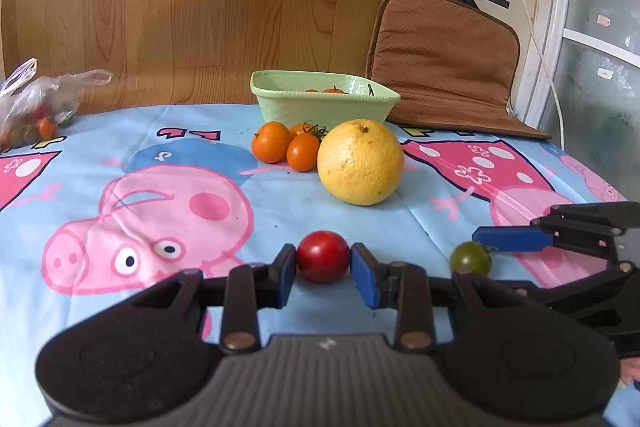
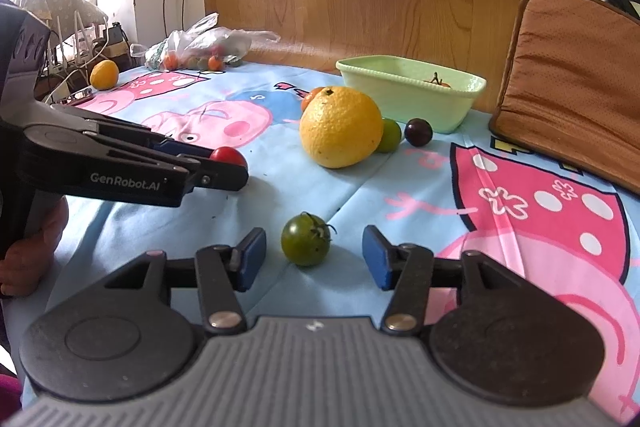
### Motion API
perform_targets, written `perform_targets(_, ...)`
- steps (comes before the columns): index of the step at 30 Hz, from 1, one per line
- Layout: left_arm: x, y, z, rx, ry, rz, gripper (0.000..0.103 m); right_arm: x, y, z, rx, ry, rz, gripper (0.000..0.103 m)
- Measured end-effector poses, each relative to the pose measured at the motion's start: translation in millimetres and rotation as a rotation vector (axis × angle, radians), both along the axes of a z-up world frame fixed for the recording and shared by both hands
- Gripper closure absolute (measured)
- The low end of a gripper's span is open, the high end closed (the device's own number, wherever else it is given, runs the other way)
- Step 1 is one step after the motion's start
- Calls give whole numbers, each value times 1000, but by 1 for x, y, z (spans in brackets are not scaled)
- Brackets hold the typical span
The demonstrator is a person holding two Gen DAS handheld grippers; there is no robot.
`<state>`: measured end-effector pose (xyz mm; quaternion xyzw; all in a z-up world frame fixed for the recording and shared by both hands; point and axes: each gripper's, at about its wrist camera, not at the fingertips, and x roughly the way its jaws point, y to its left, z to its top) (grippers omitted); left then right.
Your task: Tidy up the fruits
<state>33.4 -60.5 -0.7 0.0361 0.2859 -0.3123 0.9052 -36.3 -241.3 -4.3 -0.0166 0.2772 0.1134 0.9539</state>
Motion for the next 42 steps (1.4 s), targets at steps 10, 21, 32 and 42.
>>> perform_targets(10, 2, 1, -1, -2, 13, -6, 72, 0, -2, 0, 2, -7, -22, 75)
perform_targets(21, 1, 1, -1, 1, 4, 9, 71, 0, -1, 0, -1, -6, -22, 74)
perform_targets(32, -1, 2, 1, -6, -14, -3, 67, -1, 4, 0, -37, -12, -25, 74)
perform_targets(42, -2, 4, 1, -16, -12, -3, 66, -1, 6, 0, -51, -14, -27, 74)
